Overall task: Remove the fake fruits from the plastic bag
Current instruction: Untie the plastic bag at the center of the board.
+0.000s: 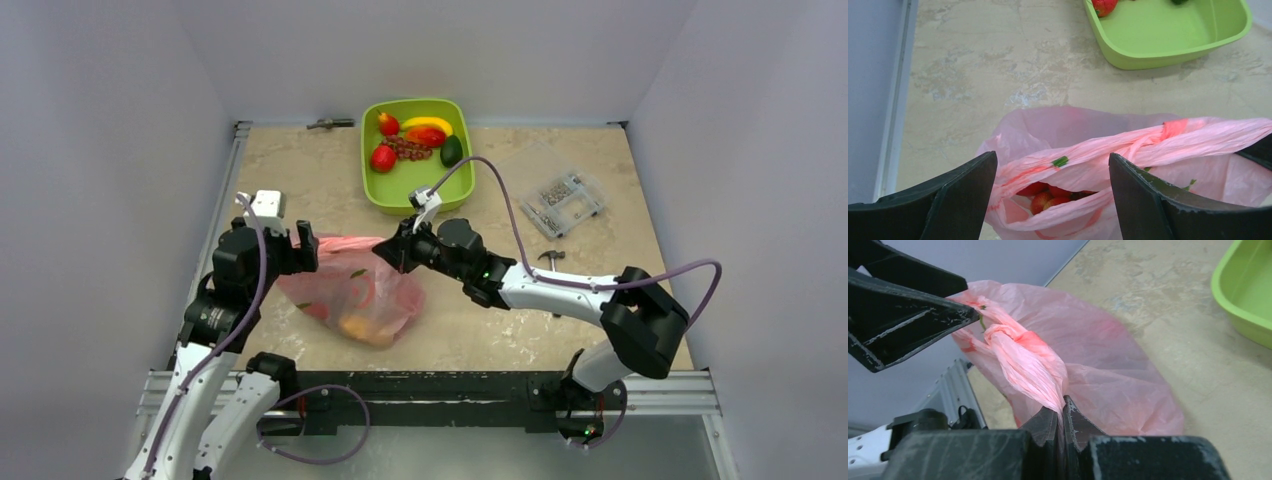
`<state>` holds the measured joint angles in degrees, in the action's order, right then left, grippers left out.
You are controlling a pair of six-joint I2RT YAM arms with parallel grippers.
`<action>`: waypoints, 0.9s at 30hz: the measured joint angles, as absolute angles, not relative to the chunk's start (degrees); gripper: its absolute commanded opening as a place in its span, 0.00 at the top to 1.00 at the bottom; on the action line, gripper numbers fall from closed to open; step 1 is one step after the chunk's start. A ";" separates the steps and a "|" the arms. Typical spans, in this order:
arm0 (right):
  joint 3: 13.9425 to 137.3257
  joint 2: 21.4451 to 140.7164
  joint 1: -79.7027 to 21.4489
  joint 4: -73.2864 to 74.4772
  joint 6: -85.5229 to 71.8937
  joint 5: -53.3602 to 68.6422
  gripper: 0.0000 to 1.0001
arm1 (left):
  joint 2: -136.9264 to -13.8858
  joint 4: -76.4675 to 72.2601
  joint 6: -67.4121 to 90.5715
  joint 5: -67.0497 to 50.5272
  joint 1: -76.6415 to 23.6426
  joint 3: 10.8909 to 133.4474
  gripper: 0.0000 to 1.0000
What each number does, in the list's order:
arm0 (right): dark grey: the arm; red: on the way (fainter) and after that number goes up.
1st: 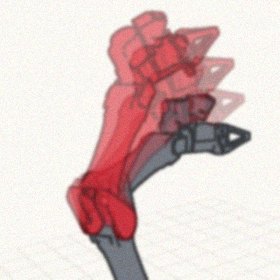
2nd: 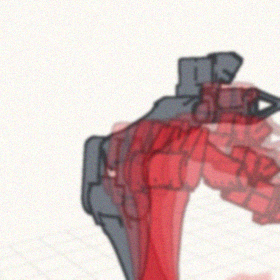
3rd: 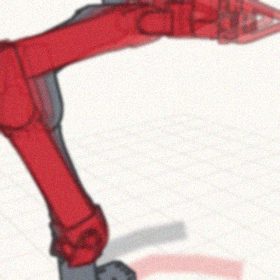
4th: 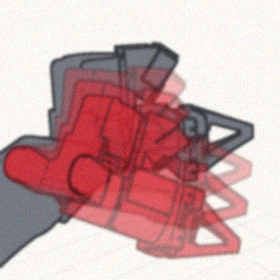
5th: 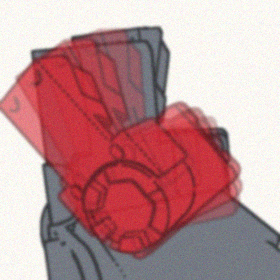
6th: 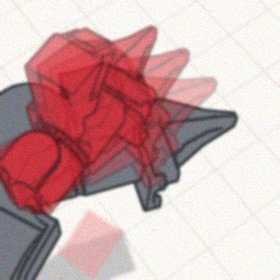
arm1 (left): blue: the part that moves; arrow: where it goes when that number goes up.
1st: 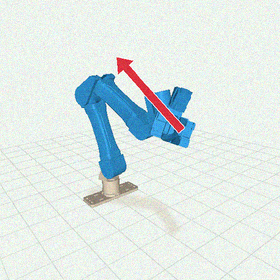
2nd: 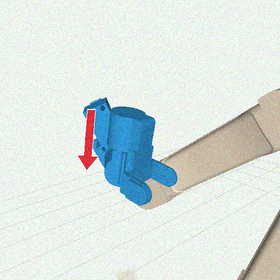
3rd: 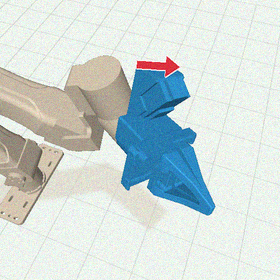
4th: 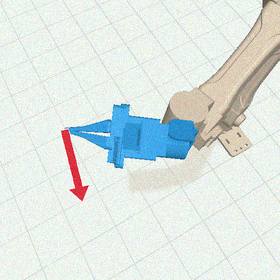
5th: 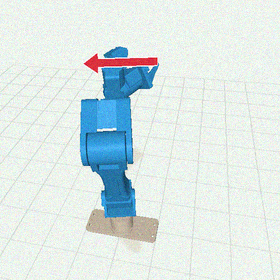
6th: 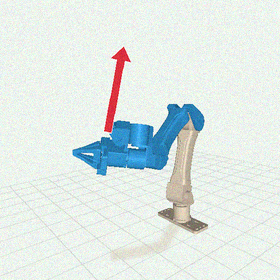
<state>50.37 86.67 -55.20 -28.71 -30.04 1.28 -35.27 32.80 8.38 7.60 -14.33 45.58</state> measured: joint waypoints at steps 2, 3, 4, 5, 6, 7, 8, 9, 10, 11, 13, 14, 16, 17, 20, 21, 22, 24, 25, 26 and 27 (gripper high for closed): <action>50.37 86.41 -55.44 -28.71 -30.46 3.16 1.00 | -35.09 35.24 11.60 7.03 -14.33 46.89 0.18; 50.37 86.30 -55.53 -28.69 -30.48 4.27 1.00 | -35.27 36.18 12.78 6.57 -14.33 47.46 0.19; 50.35 86.19 -55.59 -28.67 -30.46 5.06 1.00 | -35.55 36.86 13.21 6.22 -14.33 47.81 0.21; 50.35 86.11 -55.59 -28.67 -30.35 5.91 1.00 | -36.07 37.78 13.54 6.04 -14.33 48.34 0.24; 50.35 86.06 -55.59 -28.67 -30.15 6.57 0.99 | -36.93 38.74 13.54 6.04 -14.33 48.93 0.27; 50.35 86.06 -55.59 -28.64 -29.89 7.14 0.98 | -38.06 39.57 13.37 6.11 -14.33 49.58 0.31; 50.35 86.06 -55.59 -28.45 -29.54 7.46 0.97 | -39.62 40.53 12.84 6.17 -14.33 50.50 0.33; 50.35 86.02 -55.59 -28.08 -29.19 7.75 0.97 | -41.41 41.60 12.23 6.28 -14.33 51.62 0.34; 50.35 85.95 -55.59 -27.59 -28.75 8.16 0.97 | -43.40 42.68 11.38 6.44 -14.33 52.82 0.33; 50.41 85.82 -55.59 -26.92 -28.16 8.47 0.96 | -44.75 43.40 10.87 6.50 -14.33 53.65 0.31; 50.78 85.62 -55.59 -25.54 -26.85 8.64 0.95 | -47.53 44.14 9.65 6.33 -14.33 54.37 0.27; 51.09 85.47 -55.59 -24.58 -26.15 8.71 0.95 | -48.10 44.75 9.15 5.98 -14.33 54.22 0.25; 51.83 85.27 -55.59 -23.03 -24.53 8.84 0.95 | -47.40 45.23 8.38 5.48 -14.33 53.28 0.21; 52.27 85.19 -55.59 -22.17 -23.77 8.86 0.94 | -46.39 45.21 8.19 5.30 -14.33 52.64 0.20; 53.60 85.06 -55.59 -19.92 -21.28 9.21 0.88 | -42.59 45.50 7.81 5.28 -14.33 51.16 0.17; 54.06 85.06 -55.59 -19.27 -20.32 9.52 0.82 | -41.76 45.56 7.86 5.56 -14.33 50.85 0.17; 54.63 85.06 -55.59 -18.52 -19.35 9.87 0.74 | -41.10 45.67 7.86 5.93 -14.33 50.72 0.17; 56.01 85.06 -55.61 -16.91 -17.21 10.39 0.58 | -40.88 45.67 7.88 6.61 -14.33 50.72 0.34; 56.73 85.08 -55.72 -16.21 -16.29 10.68 0.51 | -41.41 45.69 7.88 6.79 -14.33 50.70 0.53; 57.89 85.12 -56.03 -15.11 -14.59 10.50 0.47 | -42.39 45.69 7.90 6.76 -14.33 50.70 0.71; 59.22 85.27 -56.49 -14.02 -12.78 9.85 0.44 | -43.75 45.69 8.05 6.72 -14.33 50.70 0.83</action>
<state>59.22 85.27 -56.49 -14.02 -12.78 9.85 -43.75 45.69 8.05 6.72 -14.33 50.70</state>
